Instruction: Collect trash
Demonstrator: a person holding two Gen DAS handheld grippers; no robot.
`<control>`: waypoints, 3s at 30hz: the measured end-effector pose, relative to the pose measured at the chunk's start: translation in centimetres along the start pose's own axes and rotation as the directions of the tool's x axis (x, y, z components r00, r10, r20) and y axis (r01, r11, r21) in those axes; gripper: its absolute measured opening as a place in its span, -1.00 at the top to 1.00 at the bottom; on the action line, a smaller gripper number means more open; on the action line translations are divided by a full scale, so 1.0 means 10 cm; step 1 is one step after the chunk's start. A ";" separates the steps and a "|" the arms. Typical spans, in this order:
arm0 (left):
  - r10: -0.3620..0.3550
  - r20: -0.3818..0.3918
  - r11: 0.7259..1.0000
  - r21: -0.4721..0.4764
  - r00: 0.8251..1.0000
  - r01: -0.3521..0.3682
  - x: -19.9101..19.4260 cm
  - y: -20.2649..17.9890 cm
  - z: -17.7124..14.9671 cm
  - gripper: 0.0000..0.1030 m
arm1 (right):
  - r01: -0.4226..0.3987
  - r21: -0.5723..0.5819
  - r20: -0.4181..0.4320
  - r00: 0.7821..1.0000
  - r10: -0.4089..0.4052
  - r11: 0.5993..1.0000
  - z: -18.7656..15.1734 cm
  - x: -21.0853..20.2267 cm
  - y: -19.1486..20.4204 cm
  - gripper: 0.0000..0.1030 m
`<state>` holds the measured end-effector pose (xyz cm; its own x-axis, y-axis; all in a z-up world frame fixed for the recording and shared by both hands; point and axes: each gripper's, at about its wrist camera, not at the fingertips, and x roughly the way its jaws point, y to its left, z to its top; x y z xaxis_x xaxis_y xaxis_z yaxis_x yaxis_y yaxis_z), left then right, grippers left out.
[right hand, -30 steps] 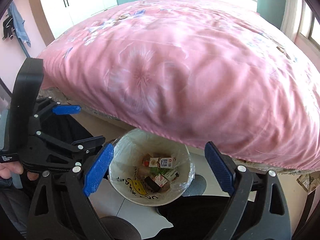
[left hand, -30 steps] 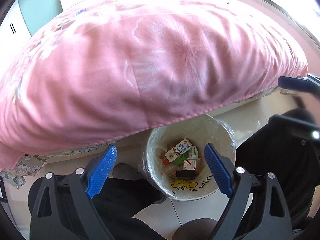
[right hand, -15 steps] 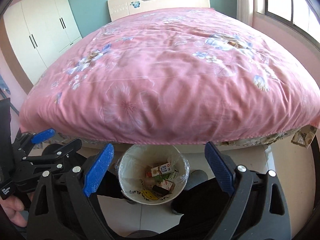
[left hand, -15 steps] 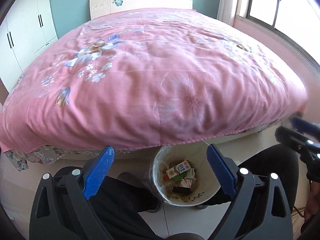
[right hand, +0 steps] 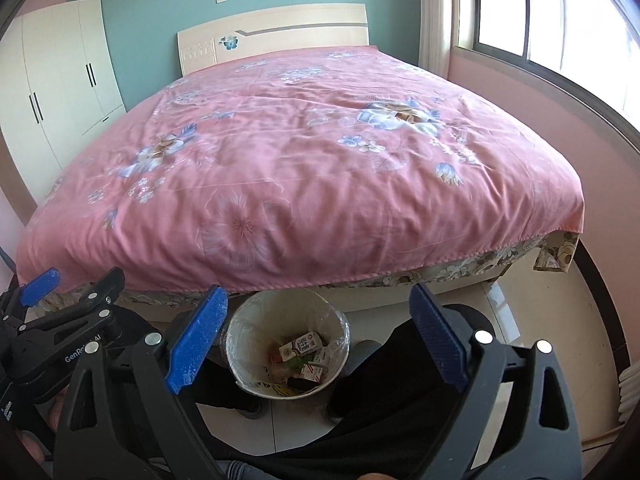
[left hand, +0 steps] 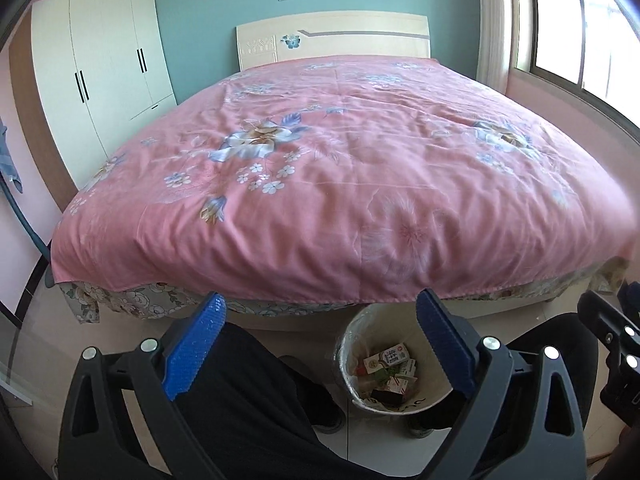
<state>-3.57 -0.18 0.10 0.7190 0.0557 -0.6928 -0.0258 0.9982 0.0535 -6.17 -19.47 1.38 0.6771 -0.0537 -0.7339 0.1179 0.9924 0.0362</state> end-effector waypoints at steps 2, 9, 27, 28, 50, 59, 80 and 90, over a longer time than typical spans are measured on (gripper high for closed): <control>0.019 0.029 1.000 -0.018 0.999 -0.018 -0.11 0.06 0.00 -0.89 | -0.007 0.018 0.015 1.000 0.007 1.000 -0.04 -0.10 -0.03 -0.76; 0.007 0.050 0.995 -0.098 0.999 -0.002 -0.28 0.24 0.04 -0.89 | 0.019 0.021 0.063 0.998 -0.021 1.000 -0.10 -0.32 0.01 -0.76; 0.008 0.042 0.998 -0.056 0.999 -0.006 -0.30 0.18 0.07 -0.90 | 0.012 0.037 0.077 0.997 -0.015 0.999 -0.09 -0.37 -0.01 -0.76; 0.010 0.041 0.998 -0.054 0.999 -0.008 -0.30 0.18 0.07 -0.90 | 0.015 0.036 0.077 0.997 -0.017 0.999 -0.08 -0.37 -0.01 -0.76; 0.009 0.040 0.999 -0.045 0.999 -0.007 -0.31 0.18 0.07 -0.90 | 0.006 0.033 0.066 0.998 -0.008 0.999 -0.08 -0.35 0.00 -0.76; 0.006 0.038 0.999 -0.043 0.999 -0.004 -0.31 0.17 0.07 -0.90 | 0.004 0.031 0.063 0.998 -0.006 0.999 -0.09 -0.34 0.00 -0.76; 0.006 0.037 0.999 -0.039 0.999 -0.005 -0.31 0.15 0.07 -0.90 | 0.003 0.033 0.061 0.998 -0.005 0.999 -0.08 -0.34 0.00 -0.76; -0.005 0.038 1.000 -0.030 0.999 0.006 -0.31 0.13 0.07 -0.90 | 0.001 0.033 0.060 0.998 -0.003 0.999 -0.09 -0.33 0.00 -0.76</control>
<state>-5.33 0.95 2.80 0.7452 0.0504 -0.6649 -0.0427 0.9987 0.0279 -9.08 -19.19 3.19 0.7193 -0.0633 -0.6918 0.1425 0.9881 0.0578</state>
